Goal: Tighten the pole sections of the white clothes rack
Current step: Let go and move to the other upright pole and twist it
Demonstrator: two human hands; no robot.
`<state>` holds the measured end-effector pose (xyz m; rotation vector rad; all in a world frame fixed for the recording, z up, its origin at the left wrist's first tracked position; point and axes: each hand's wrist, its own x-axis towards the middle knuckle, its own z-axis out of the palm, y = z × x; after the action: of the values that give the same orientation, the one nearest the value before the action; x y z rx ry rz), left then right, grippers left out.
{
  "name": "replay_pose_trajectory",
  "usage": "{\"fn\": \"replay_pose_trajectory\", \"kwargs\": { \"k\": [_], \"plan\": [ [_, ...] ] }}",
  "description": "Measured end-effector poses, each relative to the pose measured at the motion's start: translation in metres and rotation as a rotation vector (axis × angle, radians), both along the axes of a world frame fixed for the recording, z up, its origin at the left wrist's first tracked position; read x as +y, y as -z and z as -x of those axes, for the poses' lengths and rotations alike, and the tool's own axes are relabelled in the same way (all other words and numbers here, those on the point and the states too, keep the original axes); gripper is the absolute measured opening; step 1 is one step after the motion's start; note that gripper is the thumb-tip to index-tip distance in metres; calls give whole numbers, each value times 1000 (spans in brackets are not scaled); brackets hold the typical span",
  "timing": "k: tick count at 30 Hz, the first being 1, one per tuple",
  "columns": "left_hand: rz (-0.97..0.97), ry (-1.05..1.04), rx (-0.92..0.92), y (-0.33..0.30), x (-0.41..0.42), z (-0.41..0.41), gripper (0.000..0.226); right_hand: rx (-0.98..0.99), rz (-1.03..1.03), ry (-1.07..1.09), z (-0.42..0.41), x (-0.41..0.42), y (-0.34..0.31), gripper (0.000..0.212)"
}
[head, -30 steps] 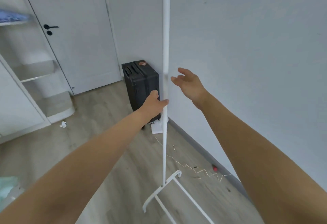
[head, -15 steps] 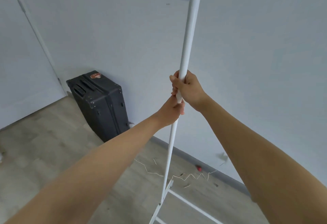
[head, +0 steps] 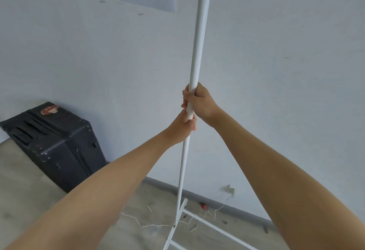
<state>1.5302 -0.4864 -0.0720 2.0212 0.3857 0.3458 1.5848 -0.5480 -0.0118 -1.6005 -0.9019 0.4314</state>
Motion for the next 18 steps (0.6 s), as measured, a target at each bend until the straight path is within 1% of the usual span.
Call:
{"fn": "replay_pose_trajectory", "kwargs": {
  "k": [2,6,8,11,13,15,18],
  "plan": [
    [-1,12,1,3,7,-11,25,-7,6,18,-10,3,0,22],
    [-12,95,6,3,28,-44,17,-58,18,122,-34,13,-7,21],
    [-5,137,-25,-1,36,-55,21,-79,27,151,-43,16,-13,17],
    [4,164,-72,-7,43,-71,26,-86,8,191,-56,20,-19,7],
    [11,192,-81,-5,46,-75,24,-79,52,215,-61,21,-17,7],
    [10,243,-79,1,47,-77,14,-43,82,228,-59,21,-11,10],
    [1,284,-68,3,49,-80,13,-11,58,272,-56,21,-5,9]
  ]
}}
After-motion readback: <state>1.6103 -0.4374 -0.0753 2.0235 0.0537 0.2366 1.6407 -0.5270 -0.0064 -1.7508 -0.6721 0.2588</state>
